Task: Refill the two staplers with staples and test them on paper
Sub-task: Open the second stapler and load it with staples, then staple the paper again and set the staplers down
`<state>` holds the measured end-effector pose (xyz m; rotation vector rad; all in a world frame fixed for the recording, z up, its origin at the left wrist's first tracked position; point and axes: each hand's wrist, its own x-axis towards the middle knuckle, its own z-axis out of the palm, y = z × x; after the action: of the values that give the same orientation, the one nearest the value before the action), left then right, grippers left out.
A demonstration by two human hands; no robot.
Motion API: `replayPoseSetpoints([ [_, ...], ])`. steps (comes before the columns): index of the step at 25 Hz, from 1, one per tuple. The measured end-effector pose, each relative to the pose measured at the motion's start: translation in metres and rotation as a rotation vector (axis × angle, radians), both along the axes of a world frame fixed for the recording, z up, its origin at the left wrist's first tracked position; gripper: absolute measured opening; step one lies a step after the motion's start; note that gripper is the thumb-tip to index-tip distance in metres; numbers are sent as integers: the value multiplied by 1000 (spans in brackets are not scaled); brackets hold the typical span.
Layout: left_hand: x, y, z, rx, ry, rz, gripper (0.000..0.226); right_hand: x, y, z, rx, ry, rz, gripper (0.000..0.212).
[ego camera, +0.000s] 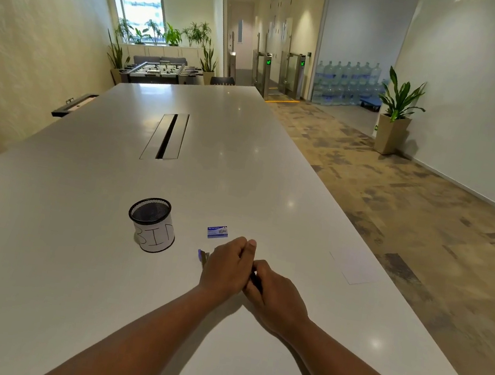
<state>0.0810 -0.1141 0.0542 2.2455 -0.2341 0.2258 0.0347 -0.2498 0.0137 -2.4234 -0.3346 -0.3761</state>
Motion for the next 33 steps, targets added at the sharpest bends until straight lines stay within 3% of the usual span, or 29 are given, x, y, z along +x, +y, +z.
replayPoseSetpoints([
  [4,2,-1,-1,139,12,-12,47,0,0,-1,-10,22,32,26],
  [14,7,-7,-5,38,-44,-19,47,-3,0,6,18,37,22,32],
  [19,5,-7,-7,-111,20,-72,47,-2,1,8,26,13,-75,24],
  [23,2,-16,-12,-309,118,-151,63,-5,-4,10,144,21,-241,10],
  [27,5,-40,-18,-412,233,-130,49,-13,-29,11,282,34,-494,12],
  [33,8,-100,-28,-188,192,-204,21,-34,-114,19,246,19,-693,18],
])
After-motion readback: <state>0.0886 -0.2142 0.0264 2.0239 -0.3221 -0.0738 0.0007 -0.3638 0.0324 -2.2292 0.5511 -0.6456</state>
